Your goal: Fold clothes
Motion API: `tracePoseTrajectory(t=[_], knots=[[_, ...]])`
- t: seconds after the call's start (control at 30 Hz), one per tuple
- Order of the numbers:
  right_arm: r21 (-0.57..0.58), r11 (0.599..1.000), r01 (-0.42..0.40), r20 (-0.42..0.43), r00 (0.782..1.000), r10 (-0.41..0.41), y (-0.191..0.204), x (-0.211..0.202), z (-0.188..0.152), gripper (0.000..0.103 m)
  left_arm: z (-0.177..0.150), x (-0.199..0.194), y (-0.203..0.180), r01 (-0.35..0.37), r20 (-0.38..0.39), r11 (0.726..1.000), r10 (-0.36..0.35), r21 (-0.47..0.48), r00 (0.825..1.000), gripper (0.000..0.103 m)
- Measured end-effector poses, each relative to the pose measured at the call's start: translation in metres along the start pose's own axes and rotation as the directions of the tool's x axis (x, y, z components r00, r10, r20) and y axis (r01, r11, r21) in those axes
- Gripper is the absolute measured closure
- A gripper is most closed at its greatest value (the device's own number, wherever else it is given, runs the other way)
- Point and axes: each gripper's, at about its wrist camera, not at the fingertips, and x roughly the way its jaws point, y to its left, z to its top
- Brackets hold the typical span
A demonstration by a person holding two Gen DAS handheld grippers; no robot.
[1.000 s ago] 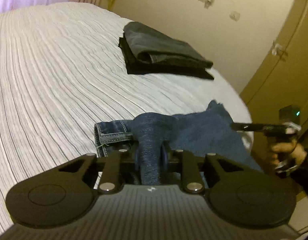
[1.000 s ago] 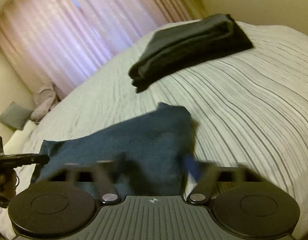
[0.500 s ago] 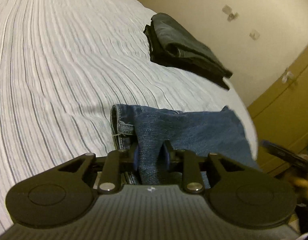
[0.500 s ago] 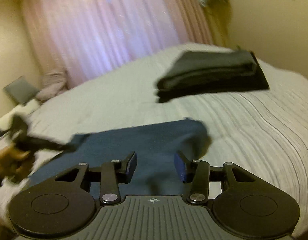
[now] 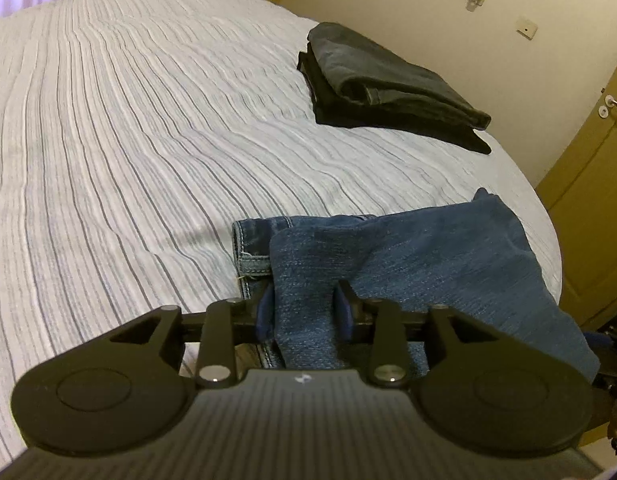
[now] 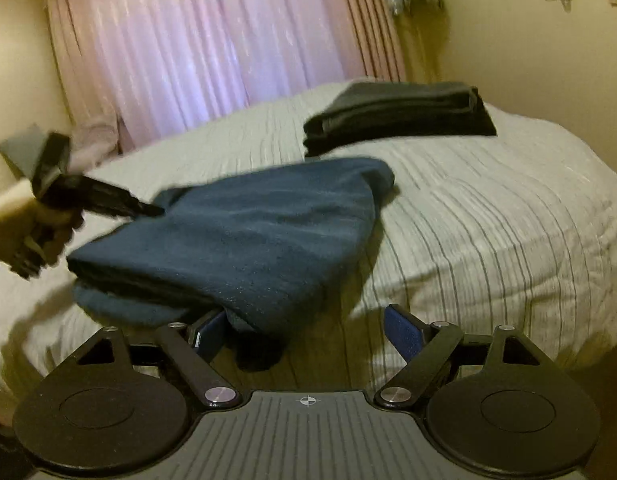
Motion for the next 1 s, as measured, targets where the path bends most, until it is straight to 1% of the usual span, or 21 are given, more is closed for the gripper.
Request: tracePoseTrajectory(t=[0.07, 0.13, 0.23, 0.33, 0.37, 0.47, 0.53, 0.6, 0.67, 0.77, 1.0], knots=[[-0.059, 0.998, -0.003, -0.008, 1.000, 0.003, 0.012, -0.003, 0.002, 0.019, -0.002, -0.013, -0.004, -0.022, 0.017, 1.000, 0.022, 0.003, 1.000, 0.072], [-0.104, 0.995, -0.011, -0.008, 1.000, 0.010, 0.023, -0.009, 0.002, 0.019, -0.006, -0.031, -0.008, -0.047, 0.041, 0.999, 0.046, 0.010, 0.998, 0.075], [-0.094, 0.996, -0.009, 0.024, 1.000, 0.011, 0.031, -0.015, 0.004, 0.019, -0.013, -0.059, -0.016, -0.074, 0.082, 0.997, 0.072, 0.018, 0.994, 0.077], [-0.060, 0.998, -0.032, 0.075, 0.997, 0.036, 0.038, -0.019, 0.011, 0.019, -0.020, -0.083, -0.039, -0.066, 0.112, 0.994, 0.056, 0.085, 0.992, 0.077], [-0.049, 0.998, -0.044, 0.093, 0.994, 0.049, 0.041, -0.021, 0.012, 0.019, -0.022, -0.085, -0.048, -0.071, 0.107, 0.991, 0.058, 0.116, 0.993, 0.077], [-0.042, 0.996, -0.079, 0.091, 0.992, 0.083, 0.051, -0.013, 0.018, 0.019, -0.031, -0.081, -0.073, -0.094, 0.074, 0.971, 0.080, 0.218, 0.994, 0.076], [-0.046, 0.994, -0.095, 0.076, 0.992, 0.098, 0.057, -0.003, 0.021, 0.019, -0.039, -0.066, -0.083, -0.137, 0.038, 0.952, 0.132, 0.273, 0.991, 0.076], [-0.022, 0.994, -0.110, 0.062, 0.992, 0.111, 0.059, 0.008, 0.020, 0.019, -0.049, -0.050, -0.086, -0.171, 0.008, 0.937, 0.177, 0.306, 0.984, 0.075], [0.016, 0.992, -0.123, 0.048, 0.991, 0.122, 0.058, 0.019, 0.021, 0.019, -0.054, -0.041, -0.085, -0.184, 0.003, 0.936, 0.192, 0.300, 0.981, 0.075], [0.055, 0.991, -0.120, 0.030, 0.993, 0.118, 0.055, 0.029, 0.020, 0.019, -0.056, -0.037, -0.085, -0.196, 0.007, 0.933, 0.204, 0.302, 0.979, 0.075], [0.018, 0.993, -0.115, 0.021, 0.993, 0.114, 0.057, 0.026, 0.020, 0.019, -0.058, -0.038, -0.086, -0.199, 0.013, 0.929, 0.205, 0.312, 0.979, 0.074]])
